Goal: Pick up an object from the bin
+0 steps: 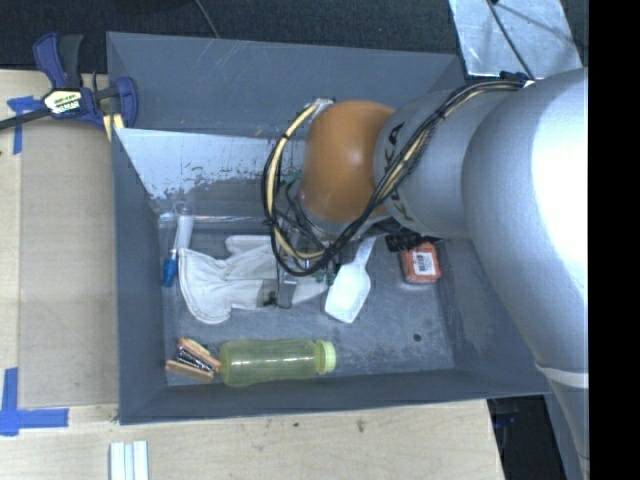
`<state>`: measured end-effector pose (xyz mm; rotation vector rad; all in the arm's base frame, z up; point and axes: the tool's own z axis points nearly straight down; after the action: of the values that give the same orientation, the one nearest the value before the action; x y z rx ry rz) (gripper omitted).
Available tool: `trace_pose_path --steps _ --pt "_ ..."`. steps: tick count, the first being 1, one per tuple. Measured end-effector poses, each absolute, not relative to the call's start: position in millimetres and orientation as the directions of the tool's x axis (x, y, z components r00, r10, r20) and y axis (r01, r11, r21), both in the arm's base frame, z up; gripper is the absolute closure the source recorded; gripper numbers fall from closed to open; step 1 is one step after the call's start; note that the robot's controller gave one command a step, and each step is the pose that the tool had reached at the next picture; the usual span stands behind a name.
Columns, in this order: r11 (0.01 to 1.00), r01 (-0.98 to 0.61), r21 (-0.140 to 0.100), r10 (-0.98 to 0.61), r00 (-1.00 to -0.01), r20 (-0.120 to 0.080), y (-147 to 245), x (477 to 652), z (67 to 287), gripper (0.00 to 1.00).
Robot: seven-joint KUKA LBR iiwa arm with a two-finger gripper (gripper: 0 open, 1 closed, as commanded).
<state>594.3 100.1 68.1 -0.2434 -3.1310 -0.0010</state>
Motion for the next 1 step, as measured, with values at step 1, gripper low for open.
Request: trace_pose_path --steps 1 --pt "0.982 0.191 0.001 0.191 -0.982 -0.006 107.7 594.6 72.3 1.00"
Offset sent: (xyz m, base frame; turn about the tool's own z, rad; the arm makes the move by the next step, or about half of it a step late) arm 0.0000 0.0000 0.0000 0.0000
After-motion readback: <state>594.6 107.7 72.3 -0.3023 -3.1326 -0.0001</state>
